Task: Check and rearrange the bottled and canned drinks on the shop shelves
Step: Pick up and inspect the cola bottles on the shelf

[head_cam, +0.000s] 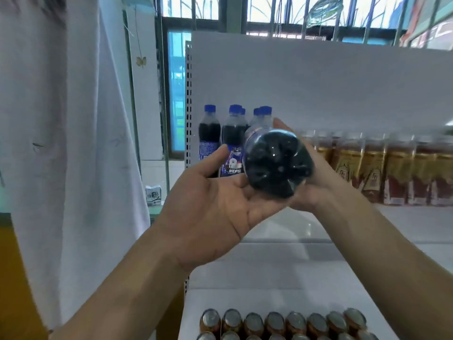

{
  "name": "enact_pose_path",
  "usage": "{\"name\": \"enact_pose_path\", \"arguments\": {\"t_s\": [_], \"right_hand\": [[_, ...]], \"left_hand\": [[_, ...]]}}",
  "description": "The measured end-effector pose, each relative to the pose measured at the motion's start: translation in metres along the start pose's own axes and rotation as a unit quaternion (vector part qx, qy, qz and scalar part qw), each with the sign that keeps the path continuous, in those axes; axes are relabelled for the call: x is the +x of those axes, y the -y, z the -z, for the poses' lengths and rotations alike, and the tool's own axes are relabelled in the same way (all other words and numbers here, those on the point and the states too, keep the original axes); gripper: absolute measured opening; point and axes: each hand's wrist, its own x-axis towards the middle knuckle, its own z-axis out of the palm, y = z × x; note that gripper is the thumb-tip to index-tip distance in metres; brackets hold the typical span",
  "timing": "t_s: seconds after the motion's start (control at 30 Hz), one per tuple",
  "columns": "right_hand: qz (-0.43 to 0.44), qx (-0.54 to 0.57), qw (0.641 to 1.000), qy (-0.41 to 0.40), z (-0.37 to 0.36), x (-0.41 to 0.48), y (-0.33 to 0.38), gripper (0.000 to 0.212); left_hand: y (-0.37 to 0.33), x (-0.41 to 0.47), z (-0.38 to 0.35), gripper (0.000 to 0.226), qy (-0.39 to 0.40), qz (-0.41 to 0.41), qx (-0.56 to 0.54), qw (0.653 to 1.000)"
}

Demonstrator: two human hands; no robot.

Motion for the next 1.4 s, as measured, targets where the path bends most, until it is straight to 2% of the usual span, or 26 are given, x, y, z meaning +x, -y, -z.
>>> {"name": "enact_pose_path", "arguments": {"t_s": [0.1,0.17,0.2,0.27,0.33,0.4,0.47,0.53,0.57,0.67,0.77,0.87,0.93,1.0,1.07,1.17,1.2,1.27,1.33,1.4], "right_hand": [[-0.013,0.04,0.999,0.007,0.0,-0.009,-0.008,0.058],[-0.008,0.046,0.999,0.008,-0.005,-0.014,-0.01,0.055],[-0.002,0.041,0.999,0.011,-0.008,-0.017,-0.009,0.05],[0.02,0.03,0.999,0.007,-0.012,-0.02,-0.006,0.056],[0.067,-0.016,0.998,0.007,-0.013,-0.021,-0.006,0.056],[0.146,-0.117,0.982,-0.017,-0.013,-0.021,-0.008,0.055],[0.238,-0.224,0.944,-0.053,-0.017,-0.025,-0.008,0.064],[0.317,-0.339,0.883,-0.065,-0.017,-0.027,-0.01,0.075],[0.351,-0.38,0.854,-0.048,-0.017,-0.029,-0.013,0.078],[0.431,-0.421,0.798,0.008,-0.01,-0.03,-0.024,0.09],[0.484,-0.408,0.774,0.027,-0.001,-0.028,-0.029,0.097],[0.507,-0.424,0.75,0.024,0.006,-0.026,-0.025,0.095],[0.487,-0.423,0.765,-0.005,0.007,-0.025,-0.018,0.091],[0.441,-0.4,0.802,-0.058,0.003,-0.025,-0.005,0.085],[0.378,-0.381,0.839,-0.087,-0.001,-0.023,0.008,0.082],[0.283,-0.308,0.907,-0.046,-0.002,-0.018,0.022,0.073],[0.247,-0.275,0.929,-0.024,-0.002,-0.016,0.025,0.066],[0.199,-0.25,0.948,-0.006,0.002,-0.011,0.029,0.049],[0.183,-0.244,0.952,-0.011,0.006,-0.005,0.029,0.038],[0.183,-0.232,0.955,-0.026,0.008,-0.002,0.026,0.038]], "left_hand": [[0.002,-0.005,-0.005,0.07,0.039,0.007,-0.018,0.999],[0.003,-0.008,-0.007,0.073,0.043,0.003,0.006,0.999],[0.003,-0.009,-0.008,0.074,0.038,-0.005,0.029,0.999],[0.004,-0.009,-0.008,0.072,0.015,-0.028,0.137,0.99],[0.007,-0.009,-0.006,0.059,-0.058,-0.039,0.33,0.942],[0.009,-0.008,-0.002,0.058,-0.124,-0.046,0.493,0.86],[0.009,-0.002,0.011,0.057,-0.165,-0.099,0.579,0.792],[0.008,0.007,0.025,0.052,-0.187,-0.173,0.635,0.729],[0.008,0.012,0.03,0.052,-0.187,-0.203,0.648,0.71],[0.009,0.024,0.042,0.054,-0.179,-0.286,0.654,0.677],[0.012,0.033,0.042,0.055,-0.176,-0.347,0.657,0.646],[0.015,0.042,0.041,0.06,-0.166,-0.372,0.653,0.638],[0.017,0.043,0.042,0.061,-0.163,-0.364,0.633,0.664],[0.019,0.041,0.04,0.063,-0.17,-0.328,0.579,0.727],[0.023,0.039,0.037,0.052,-0.17,-0.297,0.511,0.789],[0.029,0.036,0.031,0.033,-0.161,-0.252,0.396,0.868],[0.03,0.035,0.028,0.033,-0.153,-0.235,0.342,0.897],[0.033,0.033,0.023,0.043,-0.134,-0.196,0.225,0.945],[0.033,0.029,0.019,0.054,-0.112,-0.167,0.153,0.968],[0.031,0.027,0.019,0.058,-0.107,-0.143,0.15,0.972]]}}
